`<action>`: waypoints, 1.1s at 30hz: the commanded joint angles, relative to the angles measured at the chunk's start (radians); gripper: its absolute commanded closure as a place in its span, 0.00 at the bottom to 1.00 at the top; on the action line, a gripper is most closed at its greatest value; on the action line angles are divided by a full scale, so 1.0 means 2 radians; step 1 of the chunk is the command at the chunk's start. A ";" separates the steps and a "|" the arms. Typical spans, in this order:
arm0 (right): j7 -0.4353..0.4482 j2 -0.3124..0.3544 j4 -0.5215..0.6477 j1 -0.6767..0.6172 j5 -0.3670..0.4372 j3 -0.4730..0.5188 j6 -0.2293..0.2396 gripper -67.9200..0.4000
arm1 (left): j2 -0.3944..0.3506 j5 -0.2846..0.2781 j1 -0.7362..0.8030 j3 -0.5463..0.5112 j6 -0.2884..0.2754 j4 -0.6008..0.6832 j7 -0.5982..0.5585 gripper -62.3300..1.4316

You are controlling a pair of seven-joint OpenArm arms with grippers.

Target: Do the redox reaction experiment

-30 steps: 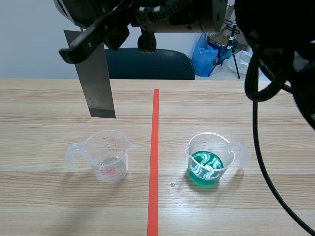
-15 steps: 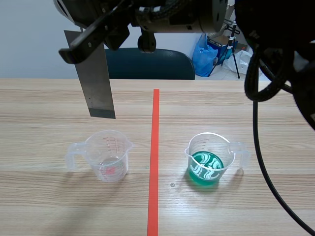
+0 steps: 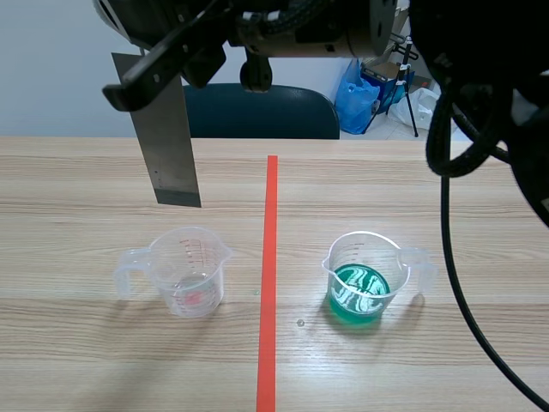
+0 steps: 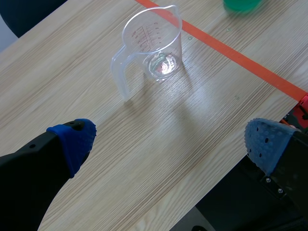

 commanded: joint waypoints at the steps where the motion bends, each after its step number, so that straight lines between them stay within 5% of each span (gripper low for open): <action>1: 0.009 -0.002 0.001 0.009 0.004 0.001 -0.002 0.98 | 0.005 -0.006 0.001 0.002 0.001 0.004 -0.012 0.00; 26: 0.008 0.003 0.001 -0.013 0.003 0.030 0.001 0.98 | 0.005 -0.006 0.001 0.002 0.001 0.004 -0.014 0.00; 33: 0.024 0.027 0.001 -0.025 0.002 0.048 0.001 0.98 | 0.005 -0.006 0.001 0.002 0.001 0.004 -0.014 0.00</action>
